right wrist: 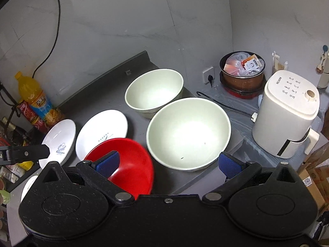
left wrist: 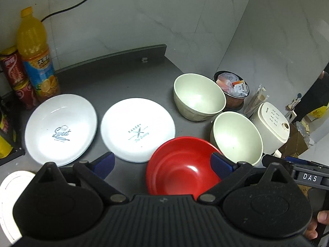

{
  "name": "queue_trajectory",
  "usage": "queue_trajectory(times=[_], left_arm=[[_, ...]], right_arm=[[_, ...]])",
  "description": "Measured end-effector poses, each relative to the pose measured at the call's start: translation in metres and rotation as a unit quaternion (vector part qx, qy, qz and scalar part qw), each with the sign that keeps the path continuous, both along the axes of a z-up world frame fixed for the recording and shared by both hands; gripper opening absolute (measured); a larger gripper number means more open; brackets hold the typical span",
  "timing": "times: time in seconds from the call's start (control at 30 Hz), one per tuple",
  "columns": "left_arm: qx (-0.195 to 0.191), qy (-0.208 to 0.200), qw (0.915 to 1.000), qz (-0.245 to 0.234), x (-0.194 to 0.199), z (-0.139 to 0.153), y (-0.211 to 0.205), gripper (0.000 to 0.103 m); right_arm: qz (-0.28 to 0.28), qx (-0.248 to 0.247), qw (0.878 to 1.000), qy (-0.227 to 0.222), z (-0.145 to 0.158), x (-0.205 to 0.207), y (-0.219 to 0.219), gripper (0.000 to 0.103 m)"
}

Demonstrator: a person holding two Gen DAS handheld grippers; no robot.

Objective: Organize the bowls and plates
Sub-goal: 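Move the right gripper toward the larger cream bowl beside the red bowl, then close the right gripper on the rim of the larger cream bowl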

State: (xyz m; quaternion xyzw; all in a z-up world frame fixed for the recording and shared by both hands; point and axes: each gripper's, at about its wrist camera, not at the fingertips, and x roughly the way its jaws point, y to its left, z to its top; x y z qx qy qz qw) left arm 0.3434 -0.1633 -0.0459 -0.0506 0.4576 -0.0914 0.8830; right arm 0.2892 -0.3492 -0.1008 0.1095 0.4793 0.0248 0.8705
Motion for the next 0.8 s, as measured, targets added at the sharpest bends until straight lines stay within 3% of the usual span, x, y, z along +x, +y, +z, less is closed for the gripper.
queue_trajectory(times=[0.4, 0.6, 0.8], left_arm=[[0.012, 0.017, 0.9993, 0.031, 0.030, -0.011, -0.049, 0.097], [0.021, 0.028, 0.9991, 0.026, 0.044, -0.022, -0.075, 0.091], [0.022, 0.048, 0.9985, 0.013, 0.062, -0.040, -0.101, 0.076]], right_arm=[[0.037, 0.003, 0.999, 0.014, -0.019, 0.037, -0.044, 0.101], [0.041, 0.013, 0.998, 0.042, -0.040, 0.052, -0.067, 0.089], [0.055, 0.024, 0.995, 0.075, -0.063, 0.062, -0.078, 0.077]])
